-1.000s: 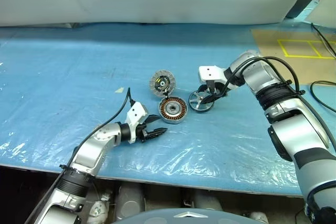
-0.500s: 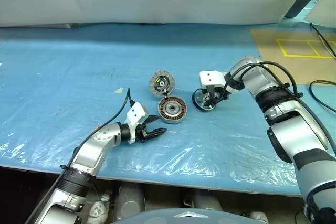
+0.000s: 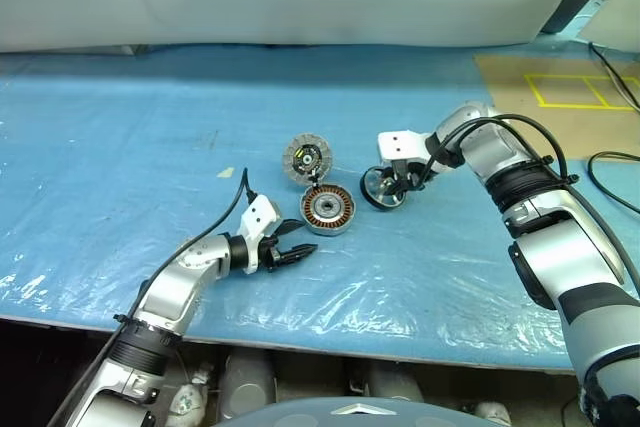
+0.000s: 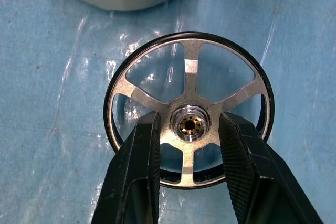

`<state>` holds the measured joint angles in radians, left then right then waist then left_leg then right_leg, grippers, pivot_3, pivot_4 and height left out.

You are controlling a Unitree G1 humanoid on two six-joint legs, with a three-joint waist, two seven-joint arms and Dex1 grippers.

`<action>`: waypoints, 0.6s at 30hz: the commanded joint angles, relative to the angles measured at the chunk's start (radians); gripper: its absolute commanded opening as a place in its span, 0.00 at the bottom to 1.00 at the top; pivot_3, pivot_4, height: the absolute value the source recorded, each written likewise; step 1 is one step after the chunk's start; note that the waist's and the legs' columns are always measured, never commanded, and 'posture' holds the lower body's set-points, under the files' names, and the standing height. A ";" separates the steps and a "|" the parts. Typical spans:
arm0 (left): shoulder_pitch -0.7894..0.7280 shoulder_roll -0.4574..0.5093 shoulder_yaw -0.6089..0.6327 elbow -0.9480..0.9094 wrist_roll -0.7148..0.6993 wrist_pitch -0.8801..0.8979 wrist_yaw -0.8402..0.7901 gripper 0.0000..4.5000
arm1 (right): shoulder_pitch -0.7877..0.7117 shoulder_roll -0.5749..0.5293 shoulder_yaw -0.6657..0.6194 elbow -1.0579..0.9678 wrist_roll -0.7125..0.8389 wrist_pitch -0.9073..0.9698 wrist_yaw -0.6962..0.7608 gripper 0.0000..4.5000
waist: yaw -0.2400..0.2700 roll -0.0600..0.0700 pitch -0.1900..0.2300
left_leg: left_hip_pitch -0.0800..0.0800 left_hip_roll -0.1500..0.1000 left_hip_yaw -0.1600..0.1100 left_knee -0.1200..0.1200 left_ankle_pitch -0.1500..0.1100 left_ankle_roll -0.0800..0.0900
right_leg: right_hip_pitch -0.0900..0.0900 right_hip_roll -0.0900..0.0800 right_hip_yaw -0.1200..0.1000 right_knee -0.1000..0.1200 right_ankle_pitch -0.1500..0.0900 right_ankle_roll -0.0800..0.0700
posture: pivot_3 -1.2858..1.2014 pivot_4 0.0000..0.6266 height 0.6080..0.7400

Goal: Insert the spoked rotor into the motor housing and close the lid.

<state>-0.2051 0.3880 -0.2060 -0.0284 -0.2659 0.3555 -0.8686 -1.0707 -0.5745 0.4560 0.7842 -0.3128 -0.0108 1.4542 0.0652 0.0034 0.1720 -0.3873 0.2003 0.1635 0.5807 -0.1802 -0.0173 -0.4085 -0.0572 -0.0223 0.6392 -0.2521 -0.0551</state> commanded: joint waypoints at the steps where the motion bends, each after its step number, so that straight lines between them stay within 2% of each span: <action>1: -0.015 0.010 0.026 -0.060 -0.025 0.011 -0.001 0.68 | -0.011 -0.012 -0.031 -0.062 0.035 0.002 0.026 0.31 | 0.001 0.000 0.000 | 0.000 0.000 0.000 0.000 0.000 0.000 | 0.000 0.000 0.000 0.000 0.000 0.000 | 0.52 0.24 1.00; 8: -0.013 0.054 0.070 -0.094 -0.059 0.000 -0.028 0.68 | -0.023 -0.042 -0.087 -0.256 0.168 0.047 0.150 0.31 | 0.001 0.000 0.002 | -0.001 0.000 0.000 -0.001 0.000 0.000 | -0.001 0.000 0.000 0.000 0.000 0.000 | 0.52 0.24 1.00; 13: -0.004 0.080 0.073 -0.089 -0.050 -0.045 -0.051 0.68 | 0.017 -0.042 -0.064 -0.441 0.301 0.148 0.160 0.31 | 0.002 -0.001 0.002 | 0.000 0.000 0.000 -0.001 0.000 0.000 | -0.001 0.000 0.000 0.000 0.000 0.000 | 0.52 0.24 1.00; 18: 0.007 0.092 0.063 -0.105 -0.042 -0.106 -0.076 0.68 | 0.065 -0.013 -0.031 -0.498 0.315 0.198 0.147 0.31 | 0.003 -0.001 0.002 | 0.000 0.000 0.000 -0.001 0.000 0.000 | -0.001 0.000 0.000 0.000 0.000 0.000 | 0.52 0.24 1.00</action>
<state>-0.1968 0.4705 -0.1506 -0.0904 -0.3067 0.2849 -0.9309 -1.0007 -0.5867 0.4307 0.3123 -0.0179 0.1704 1.5562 0.0680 0.0026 0.1736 -0.3875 0.2004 0.1638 0.5794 -0.1802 -0.0174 -0.4093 -0.0571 -0.0222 0.6388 -0.2522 -0.0552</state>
